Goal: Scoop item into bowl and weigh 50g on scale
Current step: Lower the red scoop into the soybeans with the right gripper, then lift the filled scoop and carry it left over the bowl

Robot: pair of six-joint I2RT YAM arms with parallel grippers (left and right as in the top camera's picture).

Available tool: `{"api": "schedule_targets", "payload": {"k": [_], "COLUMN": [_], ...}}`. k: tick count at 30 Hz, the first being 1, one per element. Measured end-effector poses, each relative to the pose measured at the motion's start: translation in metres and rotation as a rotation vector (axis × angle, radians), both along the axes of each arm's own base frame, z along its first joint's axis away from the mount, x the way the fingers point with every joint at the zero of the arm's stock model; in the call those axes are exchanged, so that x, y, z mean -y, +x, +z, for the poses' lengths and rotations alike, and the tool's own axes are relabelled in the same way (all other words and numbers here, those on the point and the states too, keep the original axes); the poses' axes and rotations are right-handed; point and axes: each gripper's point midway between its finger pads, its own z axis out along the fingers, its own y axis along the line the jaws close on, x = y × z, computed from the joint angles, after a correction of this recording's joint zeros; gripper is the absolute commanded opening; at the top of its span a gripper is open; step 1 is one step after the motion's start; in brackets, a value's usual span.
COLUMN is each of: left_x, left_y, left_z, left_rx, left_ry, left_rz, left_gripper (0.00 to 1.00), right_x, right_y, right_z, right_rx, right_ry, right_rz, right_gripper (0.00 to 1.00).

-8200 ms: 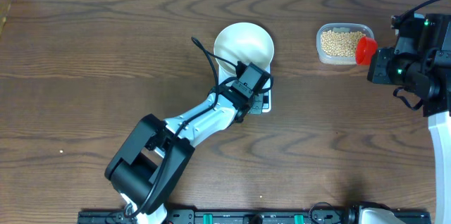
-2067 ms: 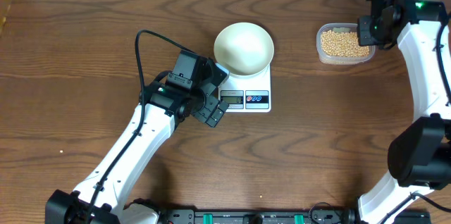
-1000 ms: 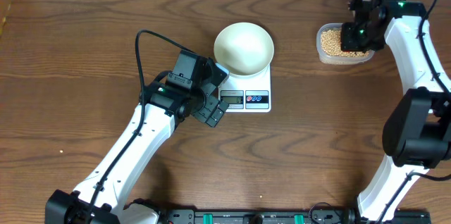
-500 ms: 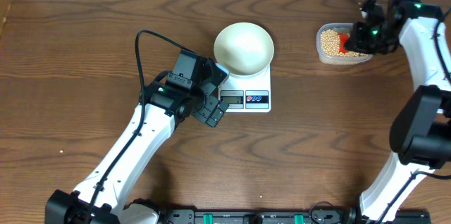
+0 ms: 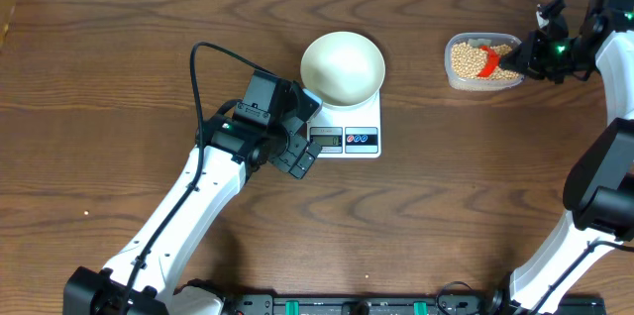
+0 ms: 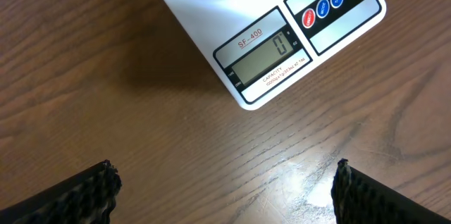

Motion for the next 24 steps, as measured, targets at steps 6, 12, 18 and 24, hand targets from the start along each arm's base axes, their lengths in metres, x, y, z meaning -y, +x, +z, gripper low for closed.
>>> {"api": "schedule_targets", "payload": {"k": [6,12,18,24], "left_x": [0.000,0.000,0.000,0.000], "left_y": [0.000,0.000,0.000,0.000], "left_z": [0.000,0.000,0.000,0.000], "left_rx": [0.000,0.000,0.000,0.000], "left_ry": [0.000,0.000,0.000,0.000], "left_rz": [0.000,0.000,0.000,0.000], "left_gripper": [0.98,0.98,0.98,0.98], "right_x": [0.010,0.041,0.058,0.060], "right_y": [0.000,-0.007,-0.015,-0.018], "right_z": [0.009,0.019,0.026,0.038], "right_rx": [0.026,0.050,0.064,0.110], "right_ry": [0.082,0.166,0.225,0.297], "right_rz": [-0.029,-0.101,-0.132,-0.121], "right_gripper": [0.01,0.01,0.01,0.01]}}
